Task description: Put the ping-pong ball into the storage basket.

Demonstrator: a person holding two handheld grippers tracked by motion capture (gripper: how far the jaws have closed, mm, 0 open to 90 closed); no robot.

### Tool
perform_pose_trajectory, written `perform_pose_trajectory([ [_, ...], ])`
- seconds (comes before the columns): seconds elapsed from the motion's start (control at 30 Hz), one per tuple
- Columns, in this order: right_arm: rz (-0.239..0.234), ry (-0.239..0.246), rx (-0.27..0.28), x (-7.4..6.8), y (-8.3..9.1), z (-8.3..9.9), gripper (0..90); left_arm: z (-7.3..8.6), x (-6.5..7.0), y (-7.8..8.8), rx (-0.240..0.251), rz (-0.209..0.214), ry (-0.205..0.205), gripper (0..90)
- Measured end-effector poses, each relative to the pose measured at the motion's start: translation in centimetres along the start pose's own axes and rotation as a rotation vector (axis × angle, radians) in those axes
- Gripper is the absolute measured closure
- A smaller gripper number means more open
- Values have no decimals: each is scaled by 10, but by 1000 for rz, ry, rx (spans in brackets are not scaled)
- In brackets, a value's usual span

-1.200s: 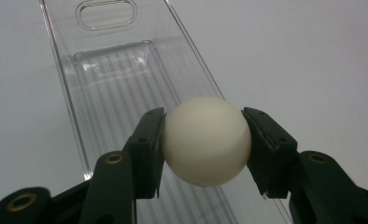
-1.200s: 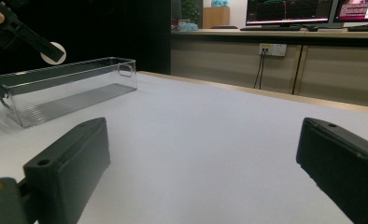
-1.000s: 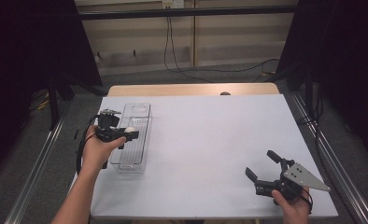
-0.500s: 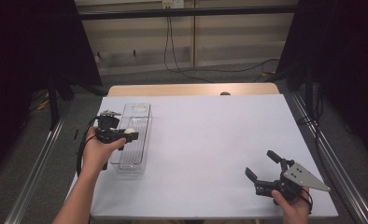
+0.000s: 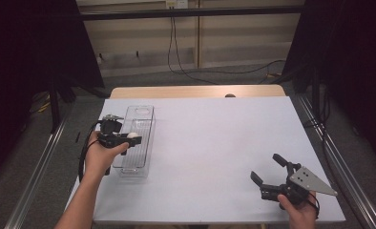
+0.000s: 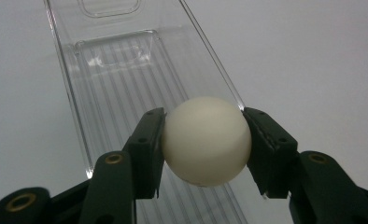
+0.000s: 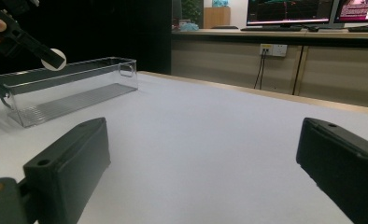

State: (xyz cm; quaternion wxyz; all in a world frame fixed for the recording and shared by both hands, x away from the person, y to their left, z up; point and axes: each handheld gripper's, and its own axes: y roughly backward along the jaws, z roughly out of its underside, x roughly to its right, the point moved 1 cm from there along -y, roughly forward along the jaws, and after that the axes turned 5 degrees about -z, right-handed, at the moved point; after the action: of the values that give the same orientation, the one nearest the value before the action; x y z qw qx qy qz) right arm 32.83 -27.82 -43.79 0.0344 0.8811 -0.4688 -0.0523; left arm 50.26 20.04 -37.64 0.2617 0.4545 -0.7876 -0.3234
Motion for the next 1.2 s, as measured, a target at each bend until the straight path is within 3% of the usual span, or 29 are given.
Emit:
perform_pose_trajectory([
  [0.13, -4, 2, -2, 0, 0, 0, 24, 1, 0, 0, -10, -7, -18, 509],
  [0.4, -3, 4, -2, 0, 0, 0, 24, 3, 2, -3, 2, 2, 7, 508],
  [0.63, -2, -1, 0, 0, 0, 0, 24, 4, 0, -3, -10, -2, -13, 508],
  [1.2, -9, 7, 0, 0, -1, 0, 24, 7, 0, -7, -17, -4, 0, 508],
])
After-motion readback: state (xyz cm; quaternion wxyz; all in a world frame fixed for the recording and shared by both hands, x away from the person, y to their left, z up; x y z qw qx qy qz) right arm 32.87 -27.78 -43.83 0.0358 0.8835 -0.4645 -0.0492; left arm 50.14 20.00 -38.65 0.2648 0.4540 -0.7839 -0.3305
